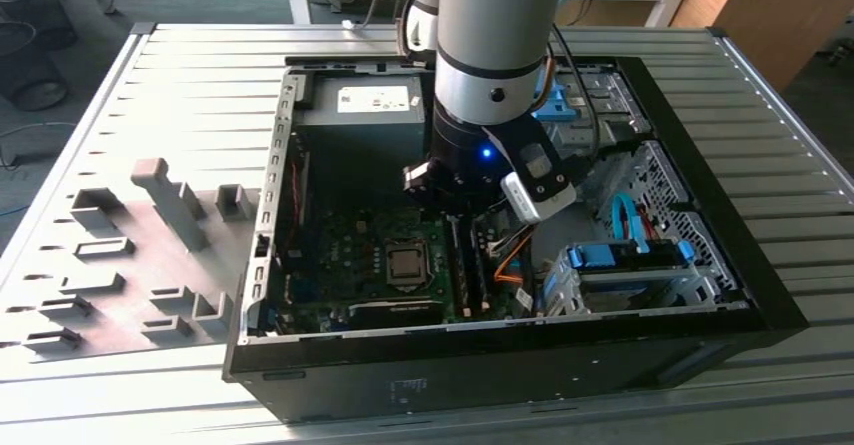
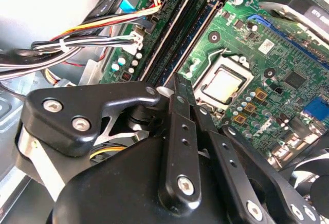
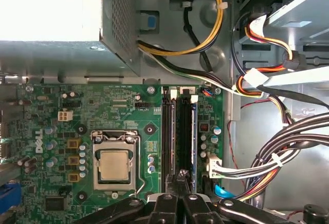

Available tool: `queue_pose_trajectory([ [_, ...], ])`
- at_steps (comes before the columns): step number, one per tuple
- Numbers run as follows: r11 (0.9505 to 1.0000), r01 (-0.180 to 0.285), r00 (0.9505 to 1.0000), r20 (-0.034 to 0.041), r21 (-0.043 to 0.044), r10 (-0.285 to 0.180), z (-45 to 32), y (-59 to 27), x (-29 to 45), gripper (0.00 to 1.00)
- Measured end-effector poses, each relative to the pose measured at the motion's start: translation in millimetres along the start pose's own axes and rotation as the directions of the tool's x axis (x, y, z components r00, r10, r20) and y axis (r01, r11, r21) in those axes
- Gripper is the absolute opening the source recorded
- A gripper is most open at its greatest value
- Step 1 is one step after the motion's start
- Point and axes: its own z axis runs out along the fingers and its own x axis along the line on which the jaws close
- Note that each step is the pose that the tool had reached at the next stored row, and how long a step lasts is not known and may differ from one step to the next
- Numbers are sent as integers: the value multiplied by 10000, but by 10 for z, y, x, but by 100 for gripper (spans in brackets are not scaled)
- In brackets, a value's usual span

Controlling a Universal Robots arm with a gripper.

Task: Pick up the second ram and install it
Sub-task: 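Press down the second ram until it locks into place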

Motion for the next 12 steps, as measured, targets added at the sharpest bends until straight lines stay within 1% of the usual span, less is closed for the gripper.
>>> queue_pose_trajectory([
  [3,10000,-4,10000,0,-5,4,48,20,1,11],
  [6,10000,-4,10000,-1,-3,4,100,77,3,11],
  [7,10000,-3,10000,0,-5,3,119,105,3,11],
  [10,10000,-2,10000,-1,14,2,170,234,2,11],
  [12,10000,-3,10000,1,14,3,206,298,3,11],
])
